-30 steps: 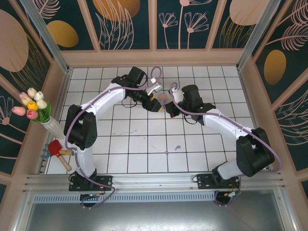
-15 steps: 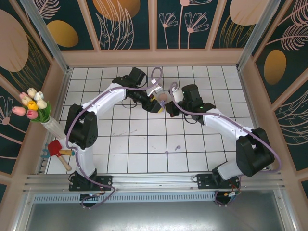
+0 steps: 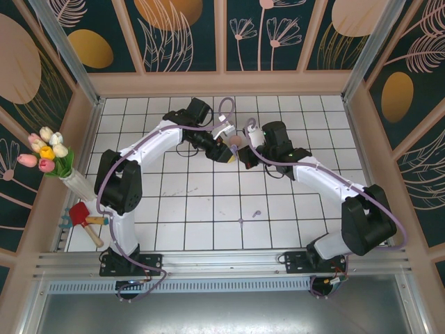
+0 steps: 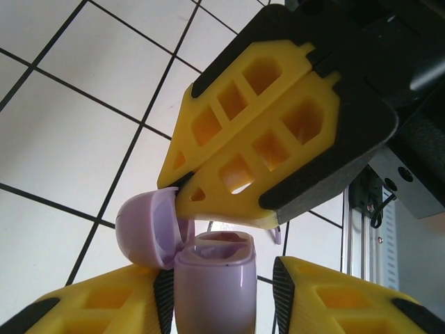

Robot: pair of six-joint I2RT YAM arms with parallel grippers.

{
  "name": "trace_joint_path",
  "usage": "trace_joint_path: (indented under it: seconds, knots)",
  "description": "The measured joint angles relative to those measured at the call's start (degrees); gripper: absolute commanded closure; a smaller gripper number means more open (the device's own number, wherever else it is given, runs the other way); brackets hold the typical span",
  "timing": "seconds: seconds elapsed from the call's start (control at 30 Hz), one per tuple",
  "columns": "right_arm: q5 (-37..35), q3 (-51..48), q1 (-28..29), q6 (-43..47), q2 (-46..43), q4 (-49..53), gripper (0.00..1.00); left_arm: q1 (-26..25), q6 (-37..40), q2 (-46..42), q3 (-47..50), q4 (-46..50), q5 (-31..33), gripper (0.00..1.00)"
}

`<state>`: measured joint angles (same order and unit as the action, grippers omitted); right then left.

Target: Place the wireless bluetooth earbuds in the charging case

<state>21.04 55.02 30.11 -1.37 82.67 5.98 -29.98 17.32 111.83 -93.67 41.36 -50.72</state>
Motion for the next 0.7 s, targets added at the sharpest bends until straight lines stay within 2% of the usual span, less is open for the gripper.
trace_joint_path:
  seconds: [0.5, 0.6, 0.7]
  knots:
    - [-0.2, 0.1, 0.0, 0.0, 0.0, 0.2, 1.00, 0.0, -0.2, 0.2, 0.0, -0.1, -0.6, 0.87]
    - [-0.7, 0.8, 0.0, 0.0, 0.0, 0.9, 0.84, 0.1, -0.5, 0.2, 0.0, -0.9, -0.9, 0.92]
    - [-1.3, 1.7, -0.2, -0.1, -0.4, 2.1, 0.75, 0.1, -0.9, 0.1, 0.8, -2.3, -1.2, 0.97]
